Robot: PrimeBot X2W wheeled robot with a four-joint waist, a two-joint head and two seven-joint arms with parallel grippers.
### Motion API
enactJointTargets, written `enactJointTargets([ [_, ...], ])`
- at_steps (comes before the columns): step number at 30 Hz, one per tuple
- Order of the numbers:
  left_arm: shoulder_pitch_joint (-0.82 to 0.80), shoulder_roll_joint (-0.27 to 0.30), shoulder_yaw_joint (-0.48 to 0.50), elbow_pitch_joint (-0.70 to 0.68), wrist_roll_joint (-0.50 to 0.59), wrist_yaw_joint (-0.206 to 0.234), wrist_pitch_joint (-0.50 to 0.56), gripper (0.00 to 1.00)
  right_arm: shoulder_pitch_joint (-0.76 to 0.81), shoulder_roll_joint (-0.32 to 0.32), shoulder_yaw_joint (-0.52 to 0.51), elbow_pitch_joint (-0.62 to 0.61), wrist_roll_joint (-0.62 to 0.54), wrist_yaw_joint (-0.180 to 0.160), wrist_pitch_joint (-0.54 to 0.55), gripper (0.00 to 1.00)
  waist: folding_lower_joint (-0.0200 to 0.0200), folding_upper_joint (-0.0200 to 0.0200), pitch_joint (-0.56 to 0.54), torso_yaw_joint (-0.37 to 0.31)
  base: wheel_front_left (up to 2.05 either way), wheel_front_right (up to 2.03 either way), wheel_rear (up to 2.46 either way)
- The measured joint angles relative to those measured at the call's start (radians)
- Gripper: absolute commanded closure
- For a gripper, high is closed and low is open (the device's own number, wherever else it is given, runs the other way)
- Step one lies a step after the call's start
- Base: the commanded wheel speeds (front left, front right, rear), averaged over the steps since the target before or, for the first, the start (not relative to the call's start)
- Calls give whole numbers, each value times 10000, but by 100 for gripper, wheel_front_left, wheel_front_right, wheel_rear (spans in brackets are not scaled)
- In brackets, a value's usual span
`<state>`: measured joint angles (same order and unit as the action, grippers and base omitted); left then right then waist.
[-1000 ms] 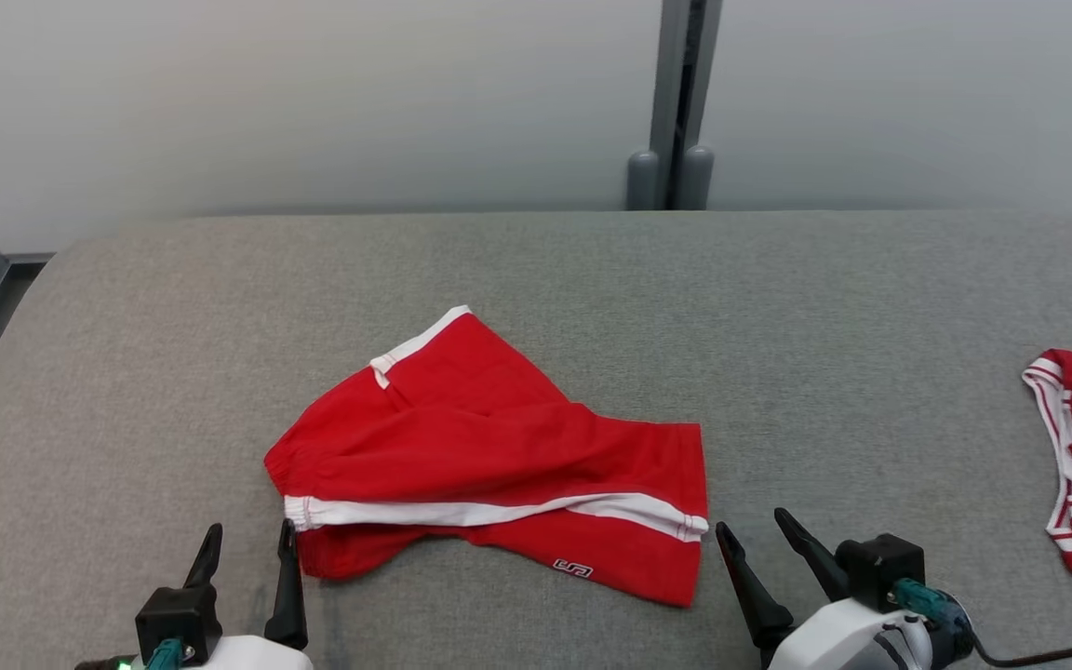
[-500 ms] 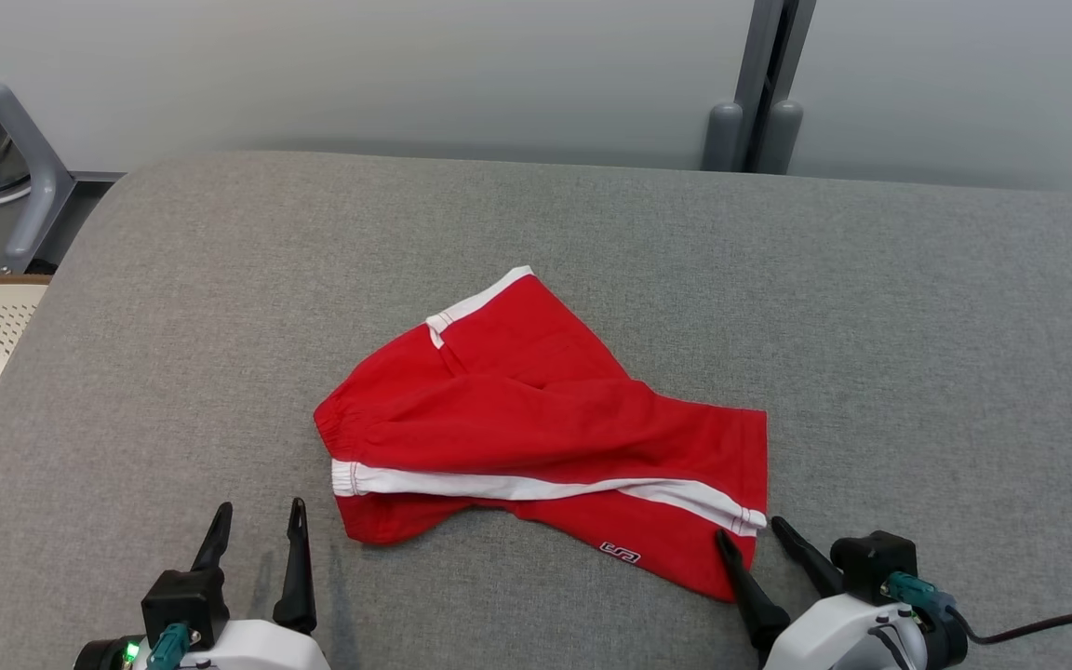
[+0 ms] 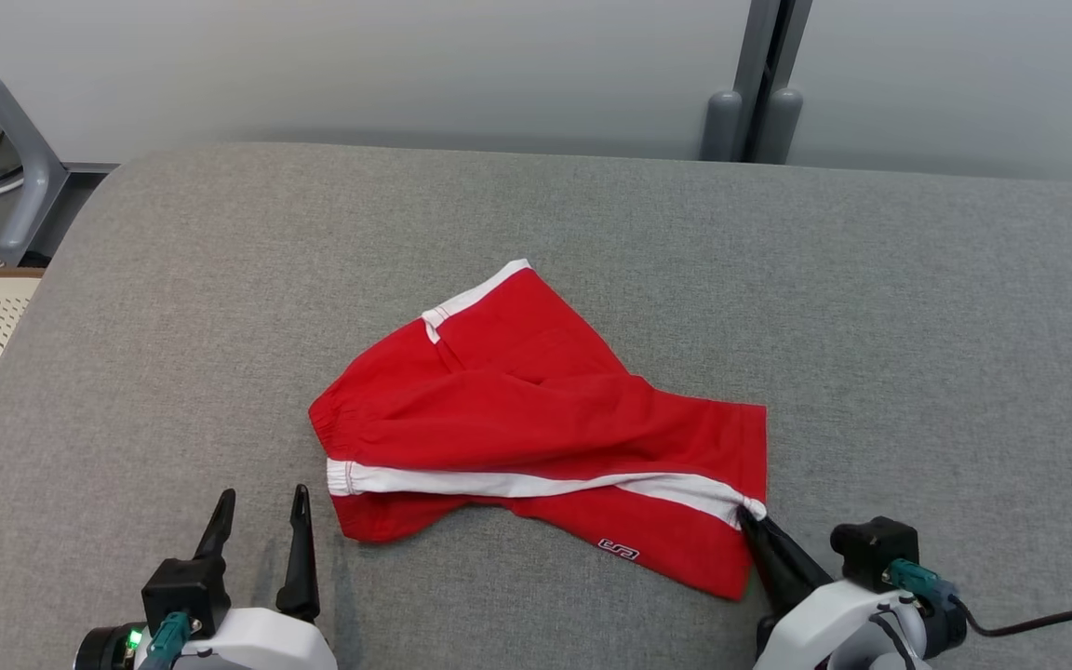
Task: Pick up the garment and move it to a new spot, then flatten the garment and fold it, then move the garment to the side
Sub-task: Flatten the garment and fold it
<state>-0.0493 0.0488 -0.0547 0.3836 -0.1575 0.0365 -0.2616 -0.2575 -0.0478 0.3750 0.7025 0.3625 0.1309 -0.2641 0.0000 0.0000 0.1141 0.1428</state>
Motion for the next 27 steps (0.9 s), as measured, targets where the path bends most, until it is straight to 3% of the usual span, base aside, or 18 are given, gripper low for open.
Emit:
enactJointTargets([
  [1,0,0,4,0,-2,4,0,0,-1,4,-65,-44,-8,0,0,100,0,0,-1,-13,0,0,0],
  [6,4,4,-90,2,-117,-21,0,0,26,12,-681,-224,-159,0,0,100,0,0,-92,-145,0,0,0],
  [15,57,-2,-1166,42,-660,-677,0,0,283,-2,-2017,-393,-842,0,0,100,0,0,-367,-489,0,0,0],
  [21,231,-4,-1755,98,-1187,-1287,0,0,400,-2,-2207,-407,-913,0,0,100,0,0,-492,-498,0,0,0],
  [27,450,0,-2054,378,-1358,-1515,0,0,436,0,-2245,-387,-913,0,0,100,0,0,-610,-341,0,0,0],
])
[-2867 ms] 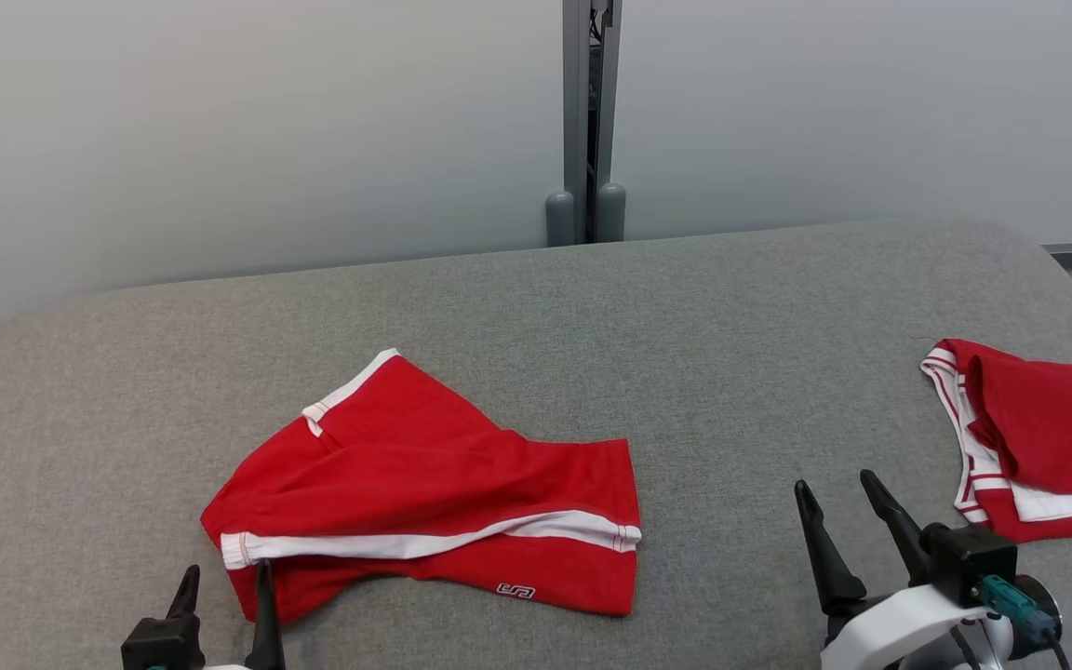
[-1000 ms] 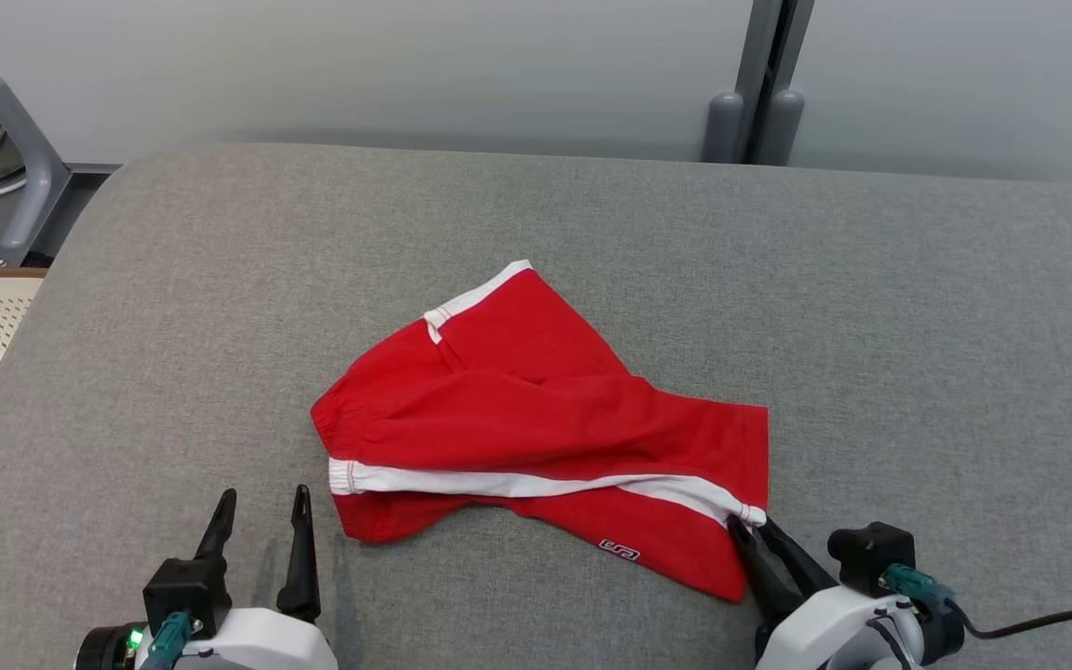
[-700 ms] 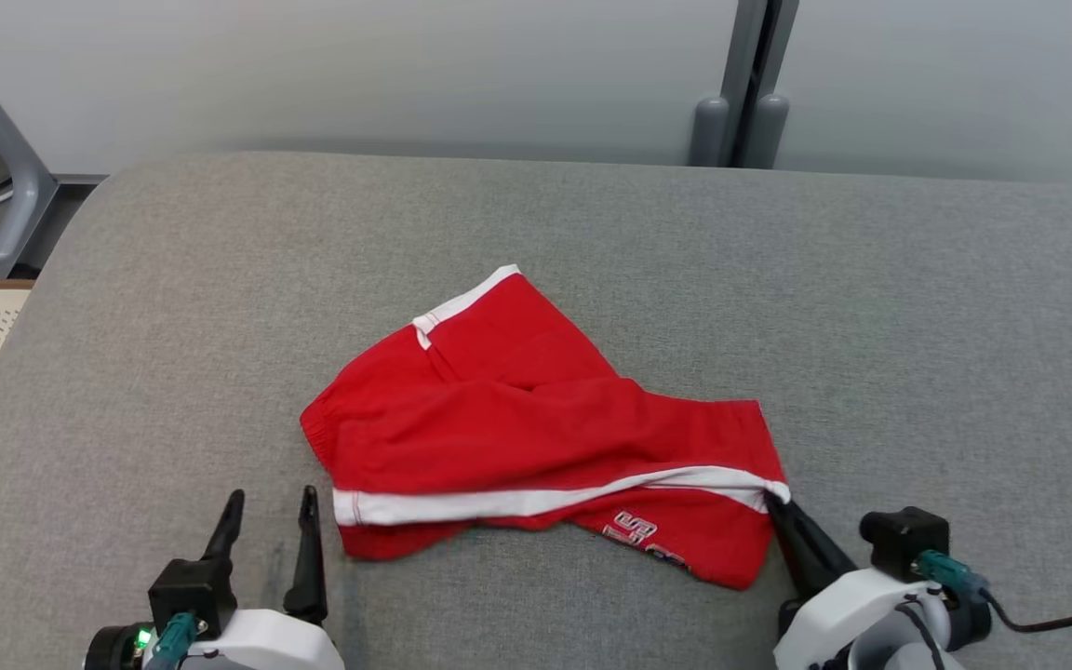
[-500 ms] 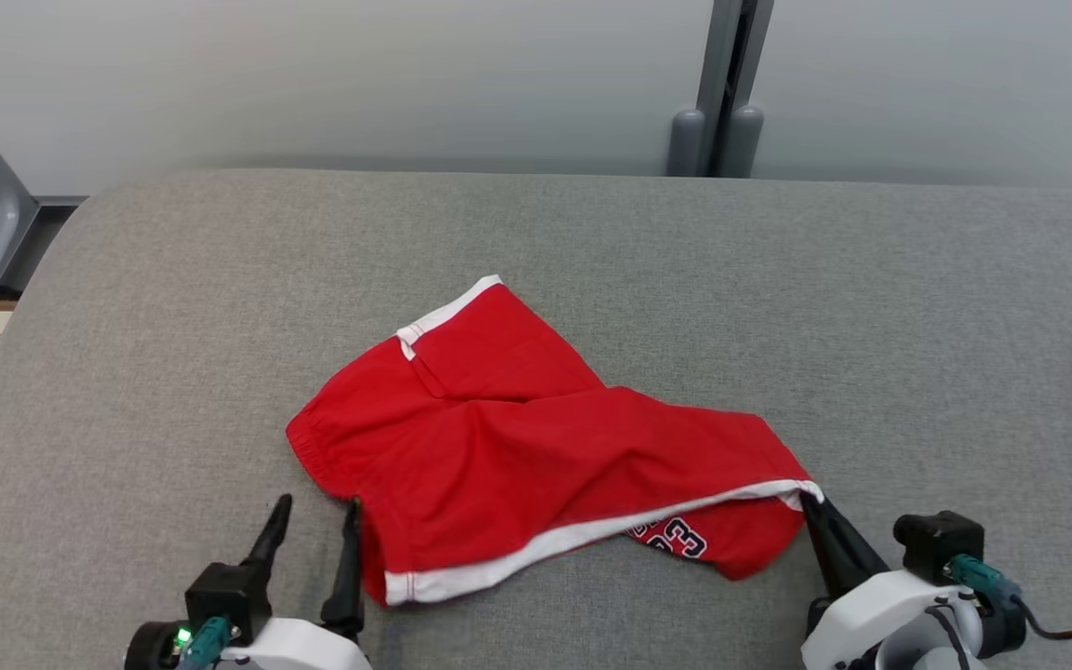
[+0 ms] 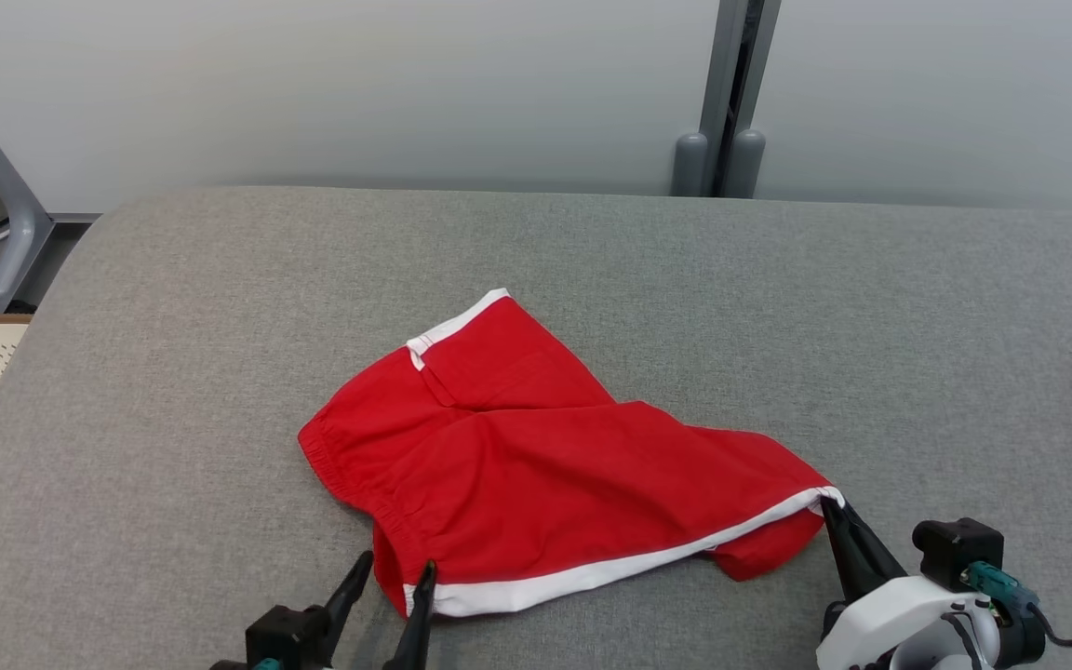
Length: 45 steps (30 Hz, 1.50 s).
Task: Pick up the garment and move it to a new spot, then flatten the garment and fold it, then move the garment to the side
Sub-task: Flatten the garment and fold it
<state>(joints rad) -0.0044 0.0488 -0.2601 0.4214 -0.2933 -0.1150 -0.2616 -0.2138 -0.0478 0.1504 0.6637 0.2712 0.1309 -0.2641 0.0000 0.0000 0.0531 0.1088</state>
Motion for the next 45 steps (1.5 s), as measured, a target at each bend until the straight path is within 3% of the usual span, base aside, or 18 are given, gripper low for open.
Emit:
enactJointTargets([
  [15,-81,-4,-876,784,-773,-117,0,0,23,0,79,29,4,0,0,100,0,1,-79,70,0,0,0],
  [19,-81,-4,-878,755,-792,-117,0,16,26,0,-4,-8,2,0,0,100,0,0,-95,55,0,0,0],
  [24,-24,-2,-943,696,-848,-146,0,22,80,-2,-98,-23,2,0,0,100,0,0,-155,129,0,0,0],
  [25,-11,-2,-959,692,-861,-146,0,37,95,0,-105,-25,2,0,0,100,0,0,-169,154,0,0,0],
  [26,-5,-4,-988,698,-857,-146,0,61,97,0,-105,-29,4,0,0,100,0,1,-176,176,0,0,0],
  [27,-3,-4,-1014,696,-857,-146,0,92,97,0,-100,-35,4,0,0,100,0,1,-177,194,0,0,0],
  [28,-3,-4,-1032,665,-848,-146,0,100,97,0,-94,-35,4,0,0,100,0,0,-180,211,0,0,0],
  [40,-671,71,-263,-686,-736,-146,0,100,-87,-2,-238,-901,311,0,0,100,0,0,-375,155,0,0,0],
  [45,-2079,688,140,-1597,-493,-146,0,100,-734,4,-376,-1751,104,0,0,100,0,0,-519,-40,0,0,0],
])
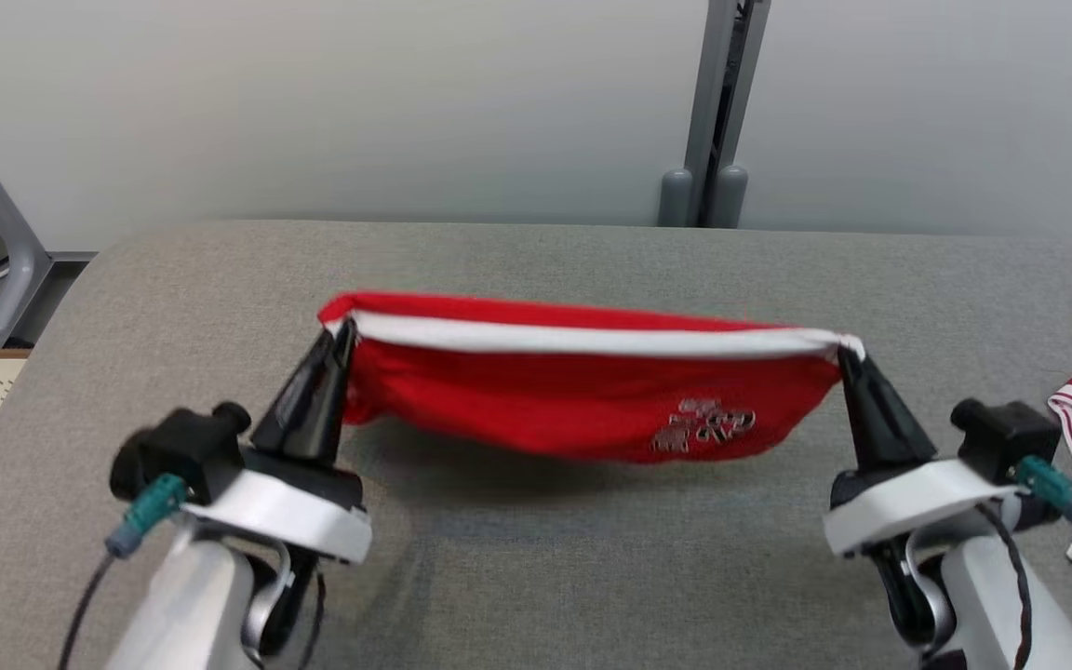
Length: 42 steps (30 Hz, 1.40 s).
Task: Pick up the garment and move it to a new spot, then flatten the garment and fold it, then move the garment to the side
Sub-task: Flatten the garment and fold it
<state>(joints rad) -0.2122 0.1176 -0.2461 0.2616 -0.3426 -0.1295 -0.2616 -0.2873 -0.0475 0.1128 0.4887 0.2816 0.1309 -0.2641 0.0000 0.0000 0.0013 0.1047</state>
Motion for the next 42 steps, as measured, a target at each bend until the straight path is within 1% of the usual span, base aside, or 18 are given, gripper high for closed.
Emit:
enactJointTargets([
  [5,-1604,761,-4,-242,33,-2,0,100,-982,-125,54,-1093,63,0,0,100,0,0,-94,-290,0,0,0],
  [8,-2577,1168,-140,-63,-90,-2,0,100,-1576,-286,69,-1939,453,0,0,100,0,0,-119,-452,0,0,0],
  [12,-3804,1546,-69,102,-190,-12,0,100,-2328,-681,61,-2796,859,0,0,100,0,0,-41,-641,0,0,0],
  [13,-4367,1668,-134,184,-190,-13,21,100,-2697,-943,119,-2964,872,0,0,100,0,0,92,-698,0,0,0],
  [16,-5223,1877,-341,476,-244,-13,324,100,-3339,-1269,182,-2961,865,0,13,100,0,0,426,-746,0,0,0],
  [19,-6035,2040,-663,811,-259,-13,504,100,-4144,-1427,109,-2801,788,2,84,100,0,0,916,-774,0,0,0],
  [23,-7136,2006,-1078,1450,-293,-13,531,100,-5290,-1438,-42,-2146,692,2,86,100,0,0,1755,-808,0,0,0],
  [25,-7890,1960,-1237,1808,-203,-13,443,100,-6103,-1478,-81,-1682,422,2,82,100,0,0,2231,-832,0,0,0],
  [28,-9253,1776,-1212,2196,58,-15,153,100,-7590,-1542,-504,-1051,-90,2,59,100,0,0,2937,-894,0,0,0],
  [29,-9695,1659,-1143,2270,77,-13,98,100,-8044,-1534,-792,-911,-232,4,48,100,0,0,3153,-921,0,0,0],
  [32,-10575,1294,-849,2504,127,2,12,100,-8979,-1570,-1221,-859,-819,6,25,100,0,0,3732,-1013,0,0,0],
  [35,-10527,1093,-512,2464,174,2,8,100,-9087,-1465,-1406,-832,-1072,15,25,100,0,0,4140,-1115,0,0,0],
  [37,-10013,1014,-341,2497,234,0,0,100,-8799,-1417,-1346,-830,-1133,17,25,100,1,0,4292,-1186,0,0,0],
  [42,-7704,706,81,2702,280,-13,2,100,-6858,-1220,-947,-786,-961,33,25,100,0,0,4361,-1251,0,0,0],
])
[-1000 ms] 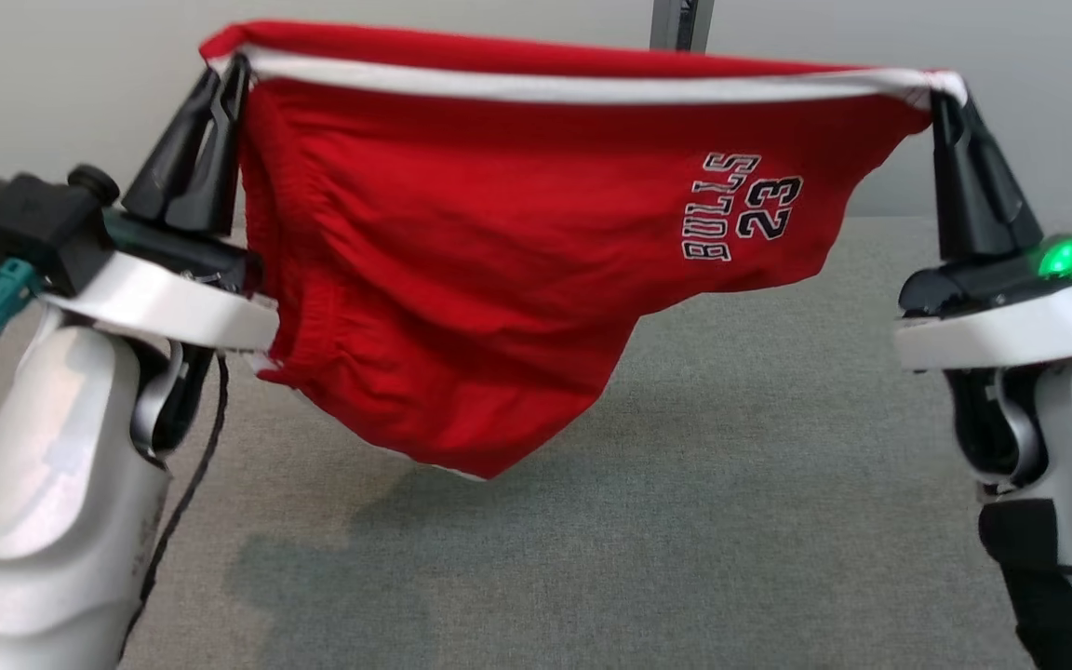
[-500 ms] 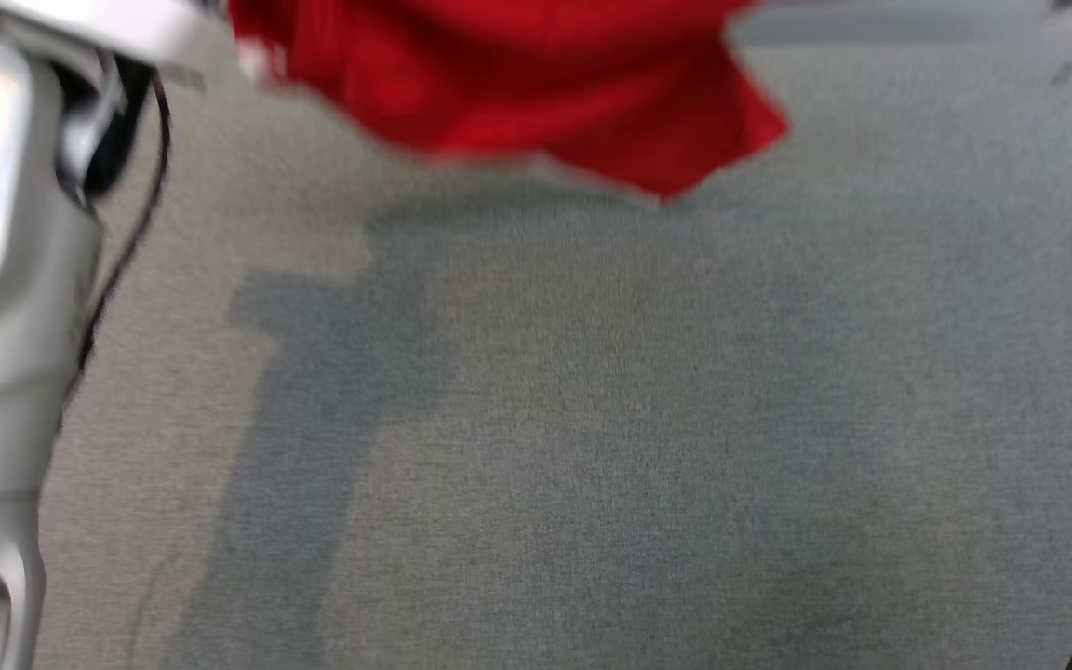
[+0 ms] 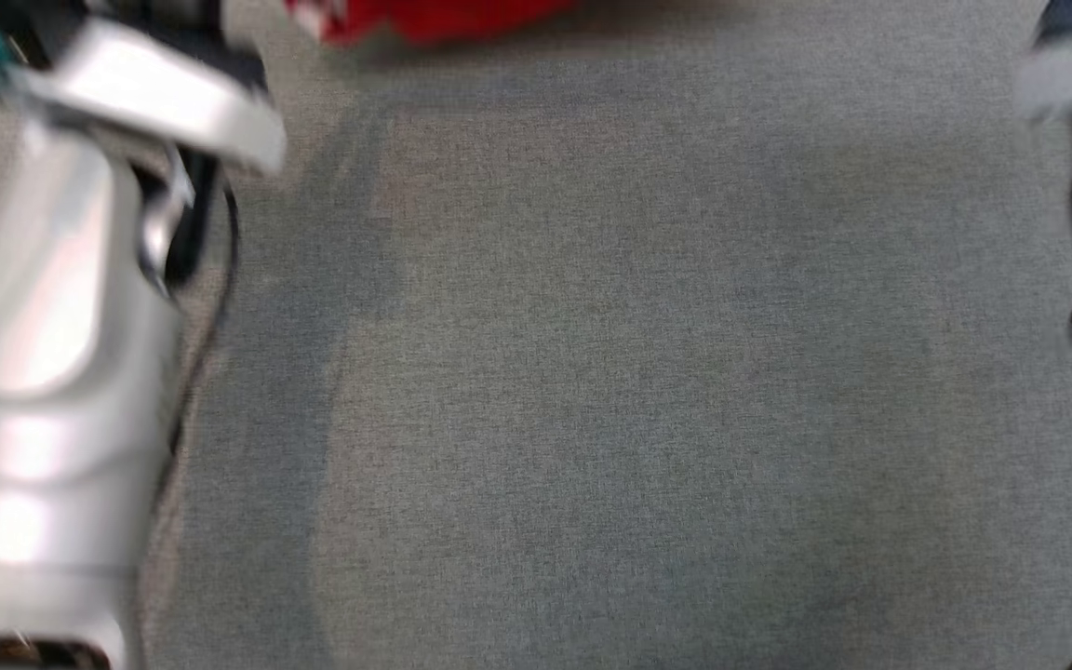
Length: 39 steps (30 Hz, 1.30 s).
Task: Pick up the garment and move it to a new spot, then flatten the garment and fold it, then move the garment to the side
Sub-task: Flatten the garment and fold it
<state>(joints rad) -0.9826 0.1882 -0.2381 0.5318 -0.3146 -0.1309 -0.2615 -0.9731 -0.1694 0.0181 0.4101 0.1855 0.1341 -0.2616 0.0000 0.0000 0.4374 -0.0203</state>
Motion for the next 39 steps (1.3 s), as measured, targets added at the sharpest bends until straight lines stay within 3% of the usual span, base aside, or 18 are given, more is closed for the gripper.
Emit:
enactJointTargets([
  [9,3999,-907,1526,-238,-173,-15,0,100,3684,259,941,-2,821,12,2,100,0,0,-500,-52,0,0,0],
  [20,6906,-1379,1555,-303,-111,-15,0,100,6313,658,901,188,1409,12,4,100,0,0,-1793,-110,0,0,0],
  [32,9291,-1444,1241,8,-399,-13,0,100,8639,619,1467,832,1482,12,4,100,0,0,-3947,-126,0,0,0],
  [39,10317,-1436,1187,77,-418,-13,0,100,9565,529,1820,915,1555,10,2,100,0,0,-4680,-74,0,0,0],
])
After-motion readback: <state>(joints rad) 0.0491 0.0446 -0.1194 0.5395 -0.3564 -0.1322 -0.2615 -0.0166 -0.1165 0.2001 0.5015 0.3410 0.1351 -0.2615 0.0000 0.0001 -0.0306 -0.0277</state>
